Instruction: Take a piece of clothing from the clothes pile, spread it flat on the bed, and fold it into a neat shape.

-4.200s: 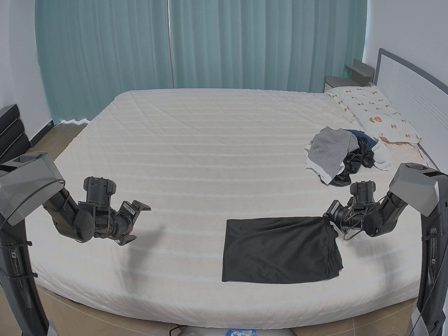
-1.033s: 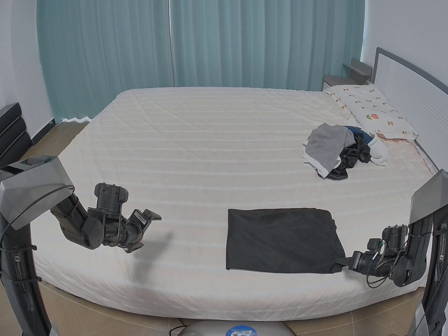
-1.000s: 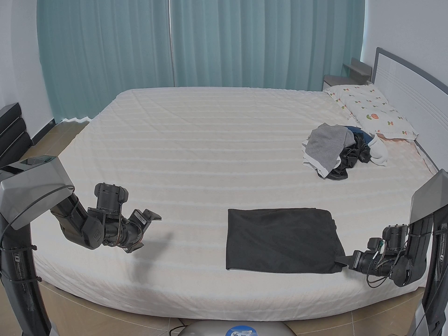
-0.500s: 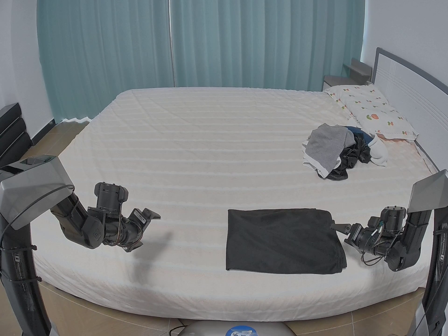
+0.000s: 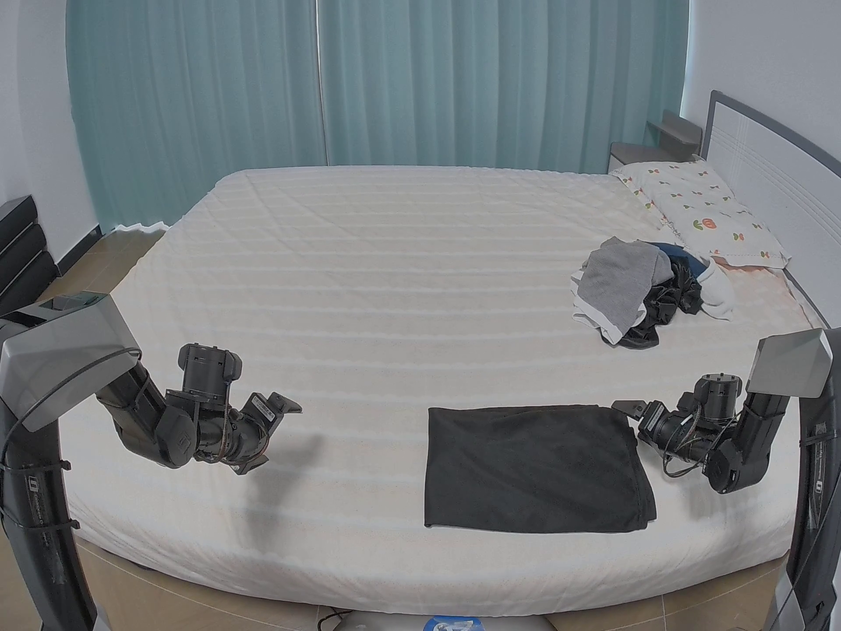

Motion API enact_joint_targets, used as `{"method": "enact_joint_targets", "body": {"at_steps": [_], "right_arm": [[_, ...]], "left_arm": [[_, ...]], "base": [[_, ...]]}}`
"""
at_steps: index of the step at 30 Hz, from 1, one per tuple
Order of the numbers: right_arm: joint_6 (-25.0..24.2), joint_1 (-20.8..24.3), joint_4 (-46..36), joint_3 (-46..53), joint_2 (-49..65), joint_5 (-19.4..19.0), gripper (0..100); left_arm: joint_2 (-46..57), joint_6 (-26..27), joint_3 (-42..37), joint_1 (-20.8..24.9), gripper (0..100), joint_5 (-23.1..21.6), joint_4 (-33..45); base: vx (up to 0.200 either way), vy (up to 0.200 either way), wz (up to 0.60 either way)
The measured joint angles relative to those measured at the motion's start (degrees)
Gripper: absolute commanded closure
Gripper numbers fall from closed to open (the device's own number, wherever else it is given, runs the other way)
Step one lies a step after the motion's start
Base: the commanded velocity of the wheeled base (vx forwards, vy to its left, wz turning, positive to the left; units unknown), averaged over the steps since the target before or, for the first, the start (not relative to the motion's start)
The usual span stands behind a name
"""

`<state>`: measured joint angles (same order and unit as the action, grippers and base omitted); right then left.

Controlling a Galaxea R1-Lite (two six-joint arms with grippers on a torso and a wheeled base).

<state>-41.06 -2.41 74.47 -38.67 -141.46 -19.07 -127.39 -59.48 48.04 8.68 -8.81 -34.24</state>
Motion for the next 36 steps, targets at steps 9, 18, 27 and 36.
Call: {"method": "enact_joint_targets", "body": {"at_steps": [9, 18, 27, 36], "right_arm": [[-0.93, -0.28, 0.13, 0.22, 0.12, 0.13, 0], [-1.19, -0.78, 3.1, 5.51, 2.45, 0.11, 0], [-1.17, -0.98, 7.36, 9.4, 3.18, 0.1, 0], [-1.22, -1.28, 7.31, 9.24, 2.86, 0.11, 0]], "left_arm": [[-0.11, 0.02, -0.04, 0.3, 0, 0.26, 0.0], [-0.39, 0.06, 0.18, 0.66, 0, 1.67, -0.02], [-0.3, 0.59, 1.35, 1.16, 0, 1.54, 0.06], [-0.34, 0.41, 1.9, 3.55, 0, 1.62, 0.2]], "base": [[0.0, 0.0, 0.0], [-0.2, 0.0, 0.0], [0.0, 0.0, 0.0], [0.0, -0.2, 0.0]]}}
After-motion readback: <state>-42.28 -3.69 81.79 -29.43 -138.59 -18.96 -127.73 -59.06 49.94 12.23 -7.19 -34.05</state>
